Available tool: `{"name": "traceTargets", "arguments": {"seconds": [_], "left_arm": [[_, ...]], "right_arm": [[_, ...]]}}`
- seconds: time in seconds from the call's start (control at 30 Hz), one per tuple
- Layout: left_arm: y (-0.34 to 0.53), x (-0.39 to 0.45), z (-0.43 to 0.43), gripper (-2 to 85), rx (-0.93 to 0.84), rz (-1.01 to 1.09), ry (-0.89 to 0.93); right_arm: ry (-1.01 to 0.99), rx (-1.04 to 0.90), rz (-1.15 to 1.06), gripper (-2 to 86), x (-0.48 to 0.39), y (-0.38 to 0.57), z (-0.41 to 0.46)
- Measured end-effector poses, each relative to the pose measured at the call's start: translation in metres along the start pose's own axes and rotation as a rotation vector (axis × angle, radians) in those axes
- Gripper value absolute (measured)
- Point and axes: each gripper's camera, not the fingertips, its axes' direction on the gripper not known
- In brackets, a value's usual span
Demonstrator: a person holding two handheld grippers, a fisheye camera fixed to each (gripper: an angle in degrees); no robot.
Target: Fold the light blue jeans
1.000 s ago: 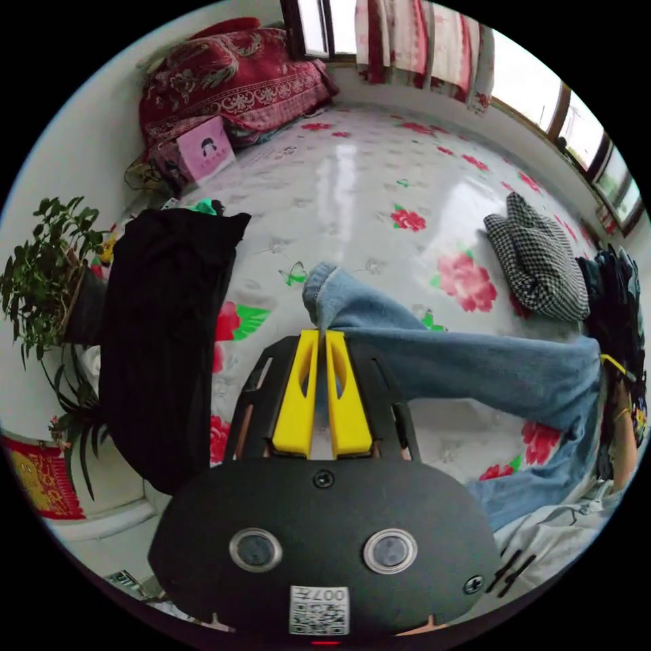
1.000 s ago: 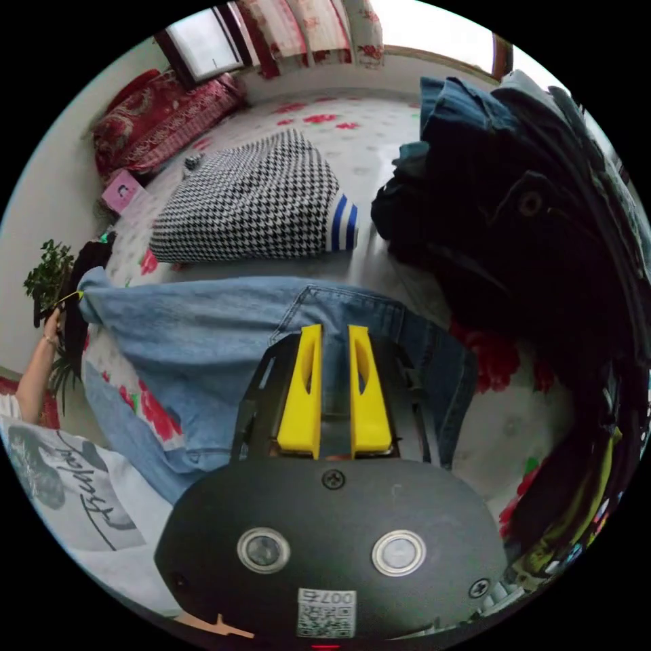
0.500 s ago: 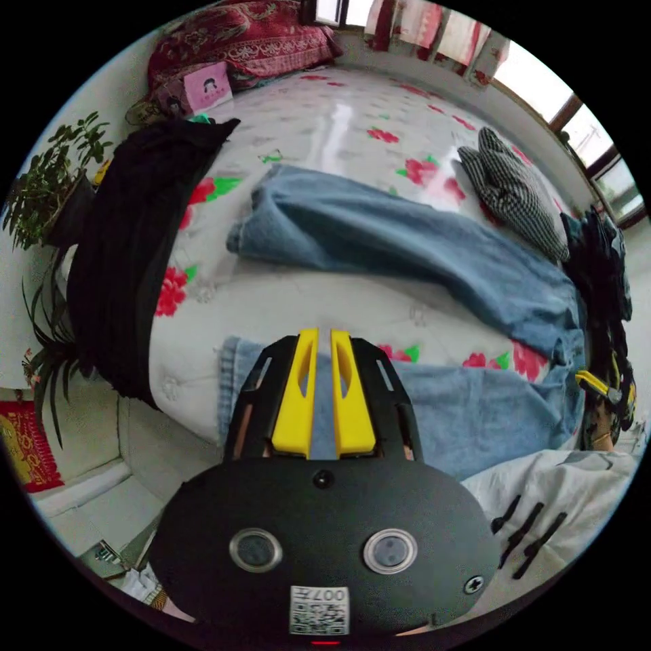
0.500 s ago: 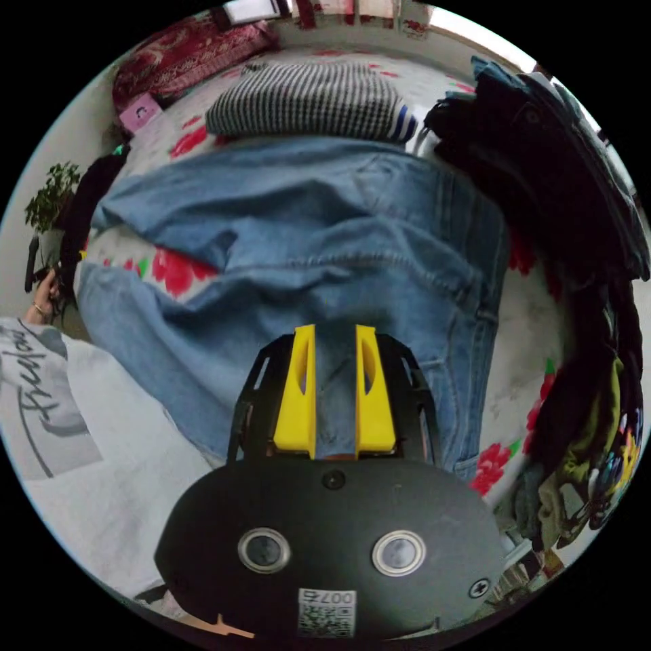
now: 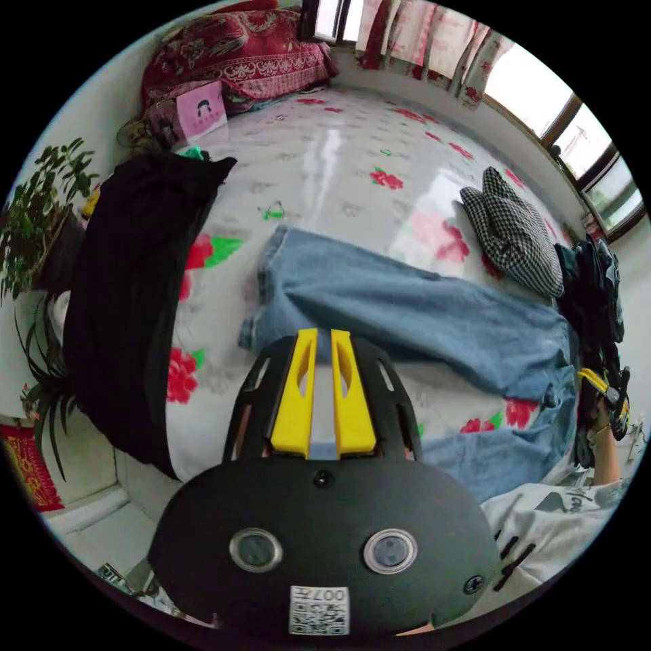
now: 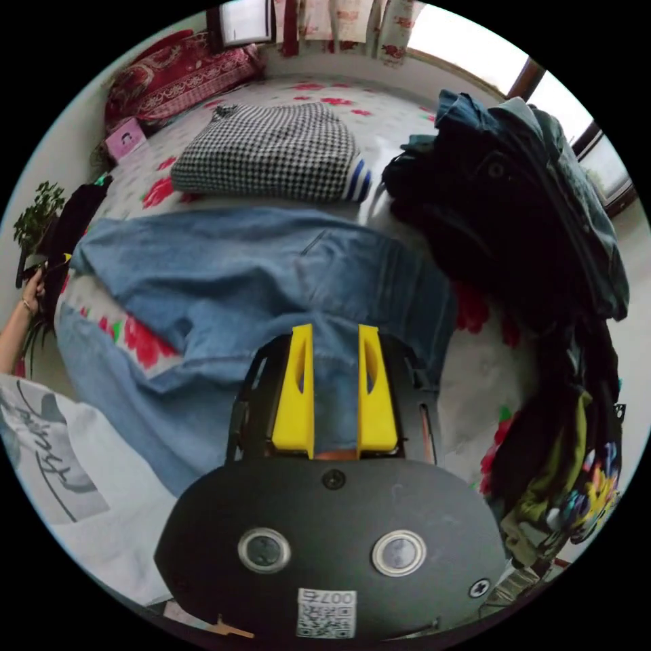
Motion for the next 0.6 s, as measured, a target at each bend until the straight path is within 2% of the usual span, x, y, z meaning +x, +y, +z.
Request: {"name": "traceTargets", "arguments": {"seconds": [0.1, 0.17, 0.27, 0.3, 0.37, 0.43, 0.53, 0.6], "left_arm": [[-0.062, -0.005, 0.019, 7.8, -0.022, 0.050, -0.024], [-0.095, -0.004, 0.037, 9.7, -0.057, 0.076, -0.041], [-0.131, 0.003, 0.079, 12.2, -0.171, 0.140, -0.066], [-0.136, 0.008, 0.104, 11.9, -0.262, 0.183, -0.092], [-0.133, 0.009, 0.104, 9.4, -0.190, 0.237, -0.085], [-0.131, -0.001, 0.108, 1.8, -0.181, 0.205, -0.060], [-0.125, -0.009, 0.105, -0.5, -0.191, 0.185, -0.026], [-0.117, -0.015, 0.083, -0.8, -0.096, 0.179, 0.008]], "right_arm": [[0.068, 0.037, 0.006, 9.6, 0.029, -0.055, -0.005], [0.108, -0.021, -0.010, 9.7, 0.044, -0.100, 0.006], [0.145, -0.133, -0.069, 9.0, 0.052, -0.141, 0.031], [0.157, -0.159, -0.089, 8.5, 0.052, -0.146, 0.037], [0.140, -0.299, -0.172, 6.2, 0.050, -0.156, 0.066], [0.083, -0.369, -0.217, 4.3, 0.046, -0.157, 0.079], [0.142, -0.367, -0.241, 1.8, 0.044, -0.154, 0.069], [0.171, -0.289, -0.240, 1.0, 0.045, -0.147, 0.046]]}}
